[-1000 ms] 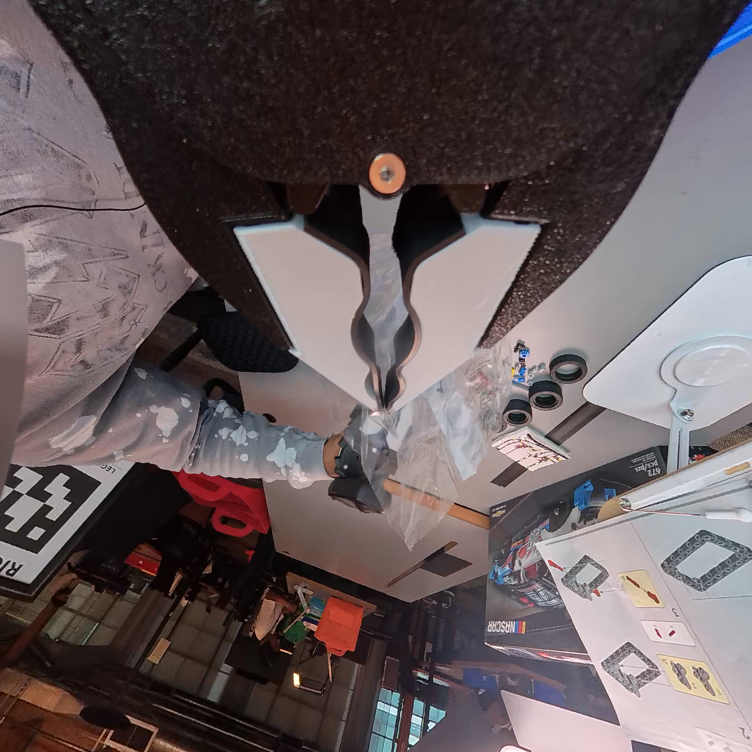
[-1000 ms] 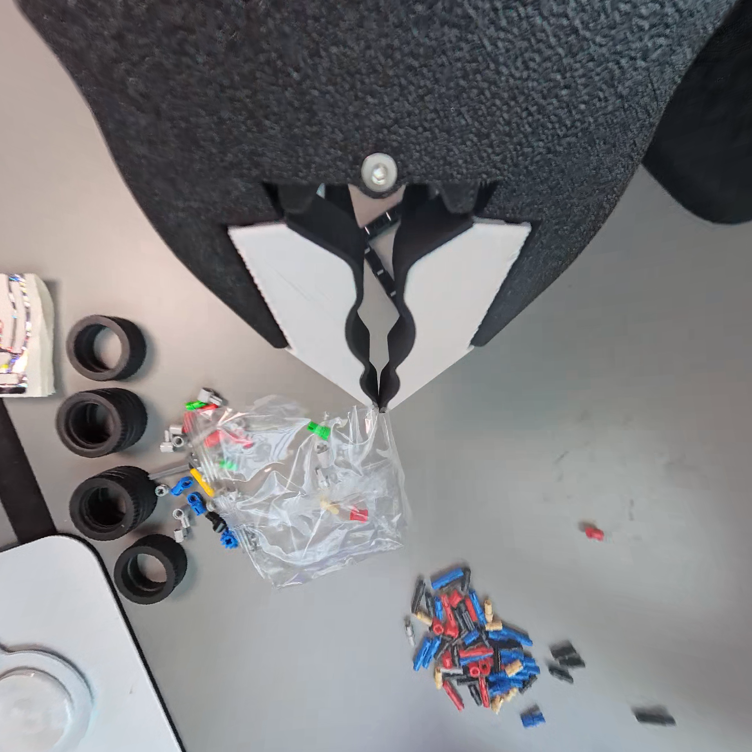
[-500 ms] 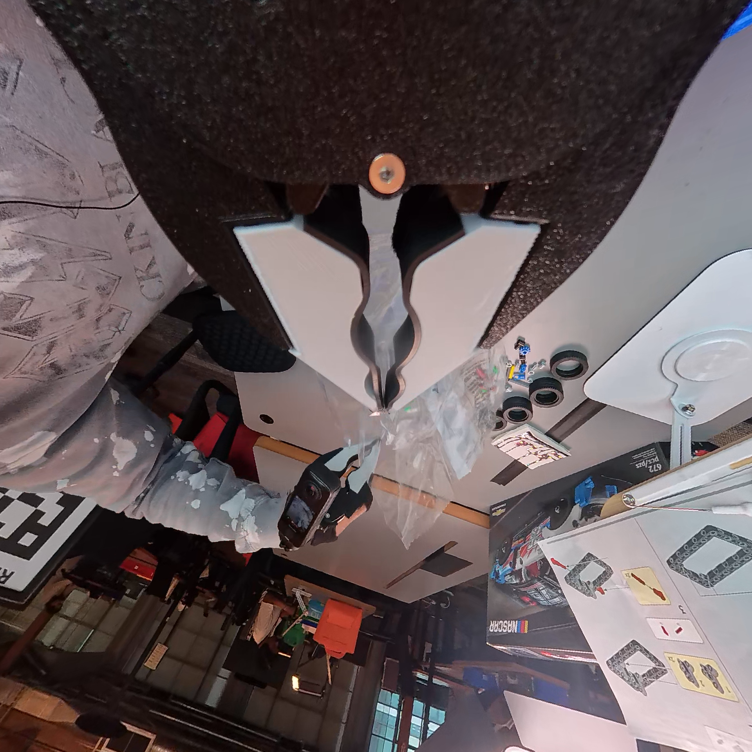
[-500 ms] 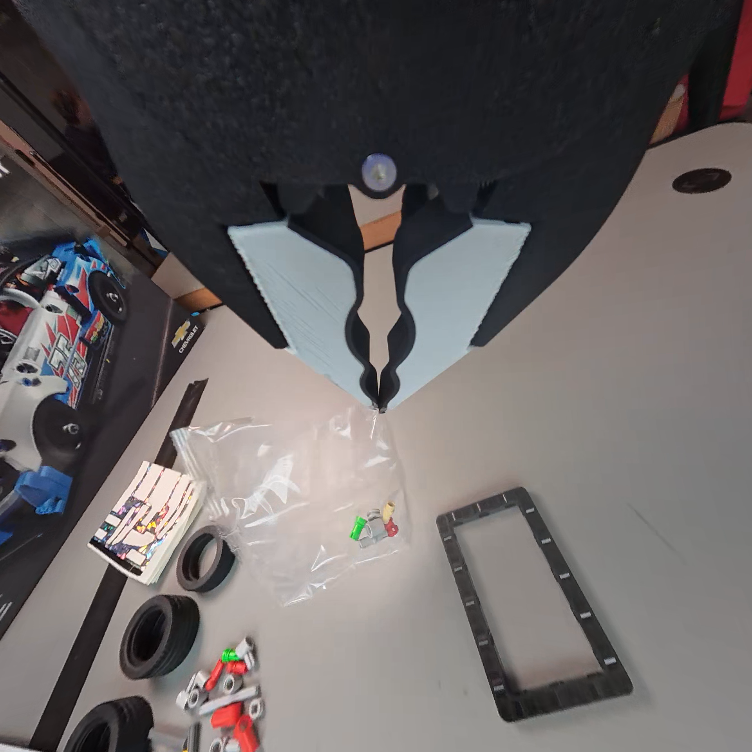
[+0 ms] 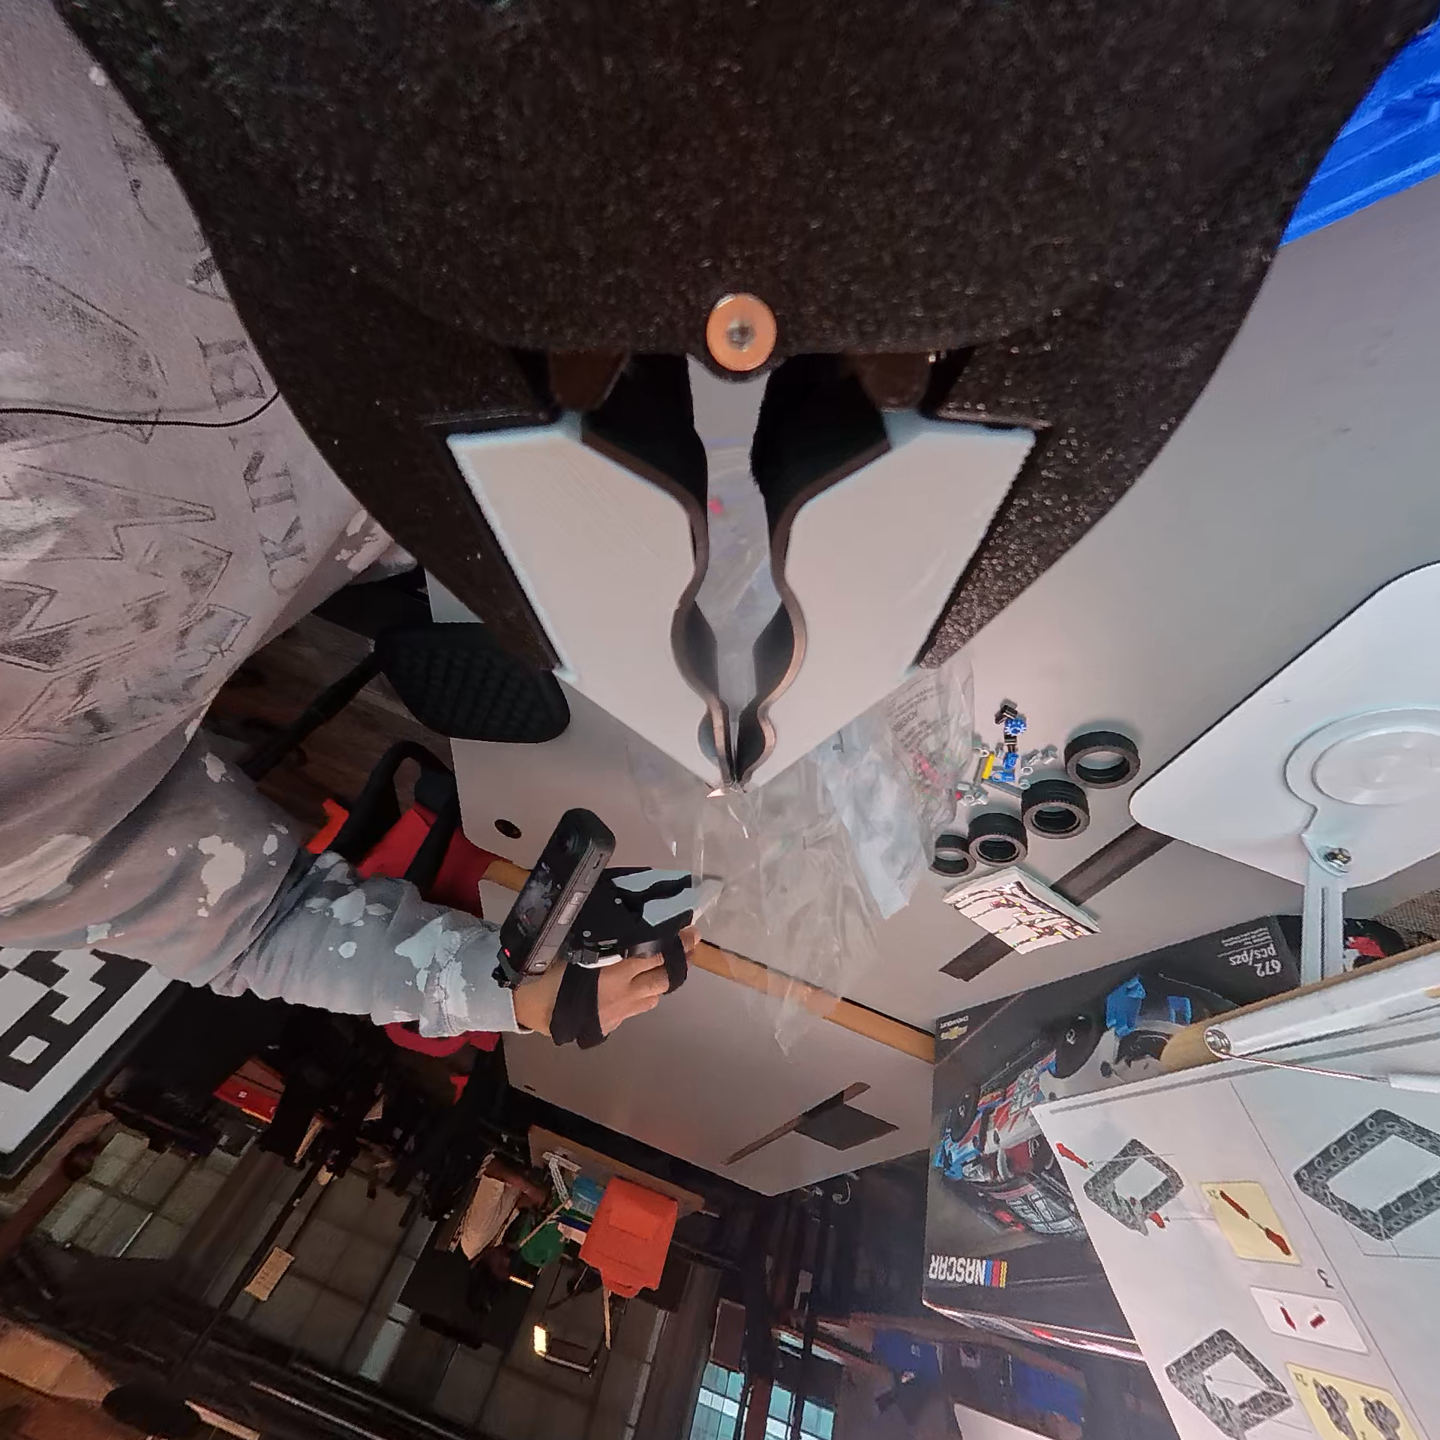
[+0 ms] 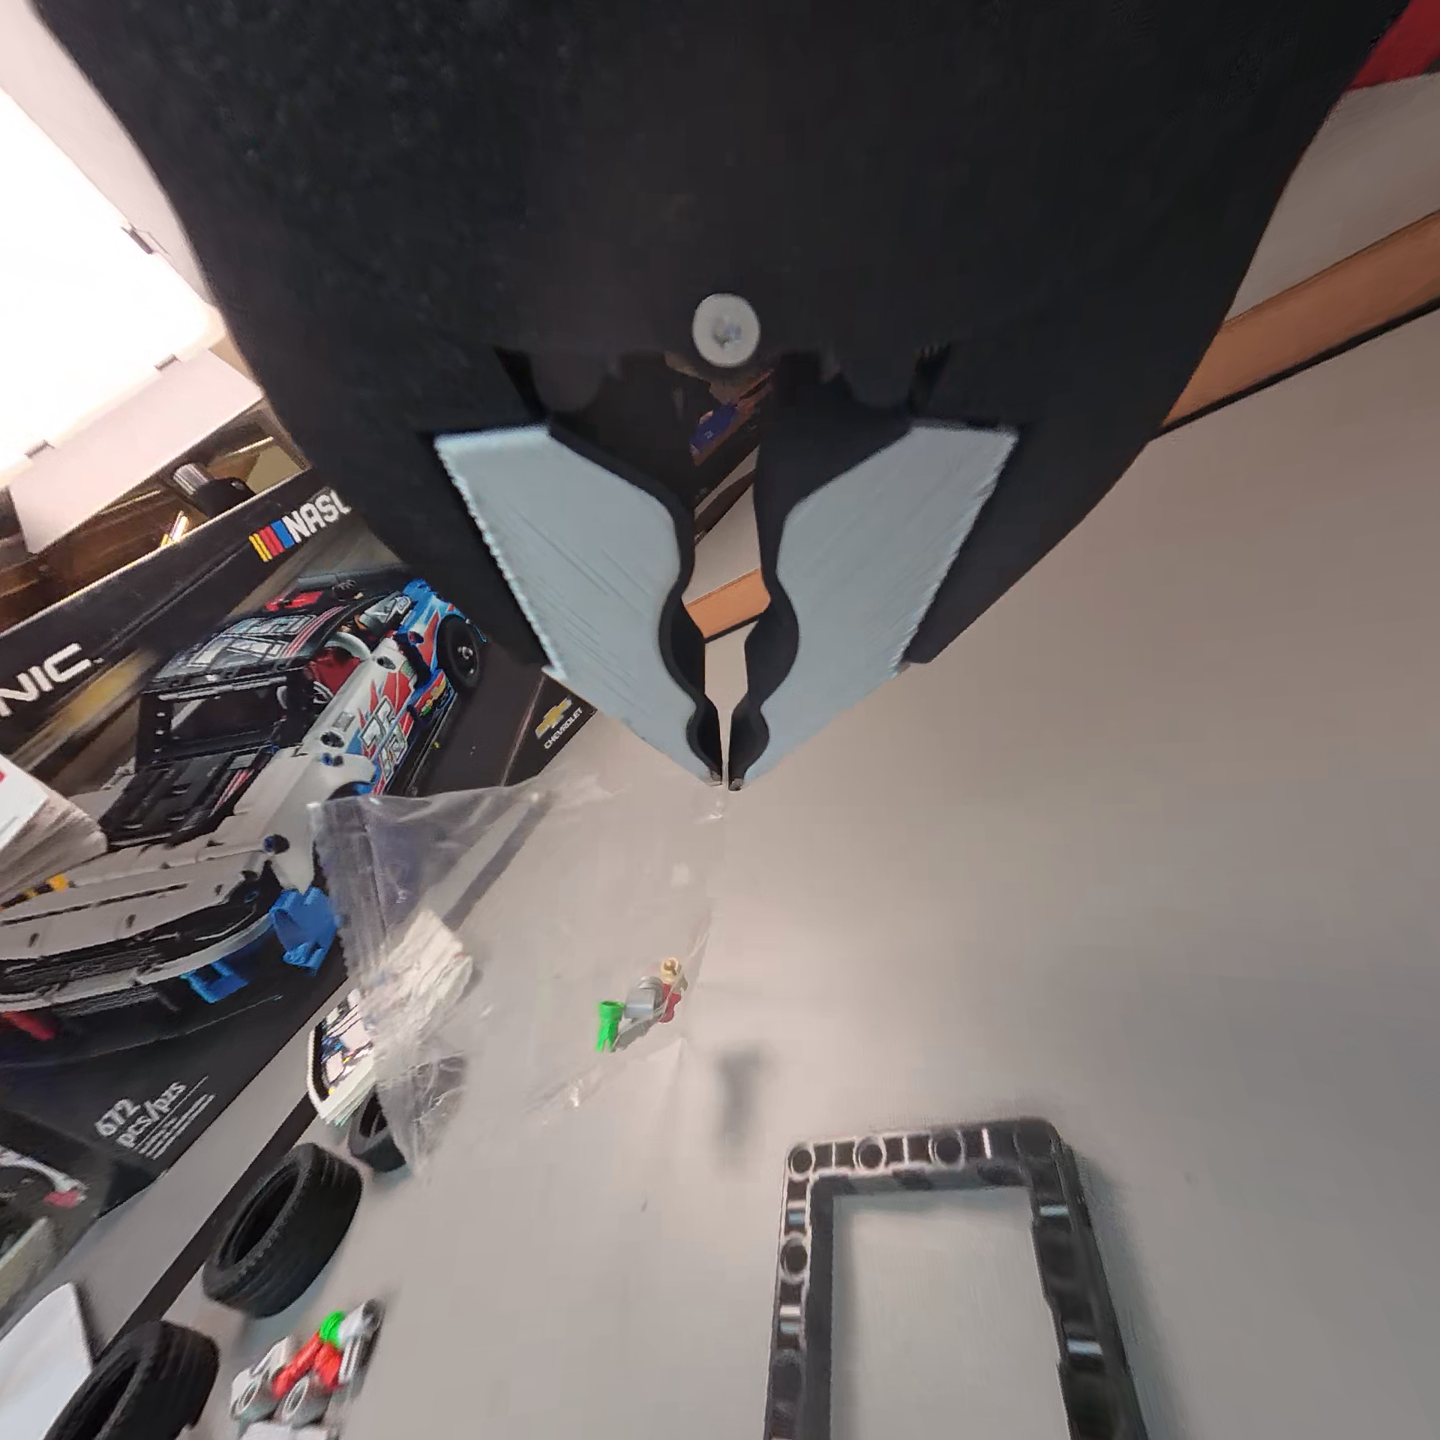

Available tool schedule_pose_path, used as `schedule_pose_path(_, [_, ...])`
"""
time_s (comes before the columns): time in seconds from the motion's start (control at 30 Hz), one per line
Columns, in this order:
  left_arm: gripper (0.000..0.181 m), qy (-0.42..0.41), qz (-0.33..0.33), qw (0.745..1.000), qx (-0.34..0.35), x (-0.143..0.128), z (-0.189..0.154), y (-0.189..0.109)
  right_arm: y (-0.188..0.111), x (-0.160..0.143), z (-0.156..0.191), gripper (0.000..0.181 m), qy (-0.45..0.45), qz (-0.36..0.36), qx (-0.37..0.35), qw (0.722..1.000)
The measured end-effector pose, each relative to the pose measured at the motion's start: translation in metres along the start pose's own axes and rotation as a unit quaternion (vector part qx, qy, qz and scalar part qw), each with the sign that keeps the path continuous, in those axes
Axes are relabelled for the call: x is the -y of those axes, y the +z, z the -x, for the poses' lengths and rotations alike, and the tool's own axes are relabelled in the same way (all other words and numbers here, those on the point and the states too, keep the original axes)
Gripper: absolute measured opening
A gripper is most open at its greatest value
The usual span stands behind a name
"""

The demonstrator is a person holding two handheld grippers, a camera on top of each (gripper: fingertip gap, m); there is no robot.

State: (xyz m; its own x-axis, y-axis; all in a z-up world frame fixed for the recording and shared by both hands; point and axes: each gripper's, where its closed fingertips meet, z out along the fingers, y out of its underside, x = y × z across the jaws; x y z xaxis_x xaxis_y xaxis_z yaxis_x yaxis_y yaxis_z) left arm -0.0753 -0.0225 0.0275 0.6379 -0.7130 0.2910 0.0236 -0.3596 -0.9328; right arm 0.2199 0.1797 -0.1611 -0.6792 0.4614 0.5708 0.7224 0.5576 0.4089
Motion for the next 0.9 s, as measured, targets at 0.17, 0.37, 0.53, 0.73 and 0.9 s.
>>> schedule_pose_path(0.17, [0.000,0.001,0.012,1.000,-0.011,-0.005,-0.004,0.012,-0.002,0.020,0.004,0.006,0.013,-0.024,-0.023,0.999])
schedule_pose_path(0.37, [0.000,-0.003,0.023,0.999,-0.025,-0.014,-0.010,0.026,-0.018,0.045,0.008,0.021,0.130,-0.137,0.017,0.982])
schedule_pose_path(0.53, [0.000,0.003,0.050,0.997,-0.055,-0.023,-0.024,0.041,-0.091,0.089,-0.041,0.044,0.314,-0.375,0.037,0.872])
schedule_pose_path(0.73, [0.000,0.044,-0.026,0.992,-0.117,0.007,-0.056,0.050,-0.112,0.127,-0.074,0.082,0.462,-0.520,0.137,0.705])
schedule_pose_path(0.9, [0.000,0.056,-0.190,0.959,-0.205,0.040,-0.084,0.038,-0.120,0.153,-0.099,0.089,0.538,-0.672,0.193,0.470])
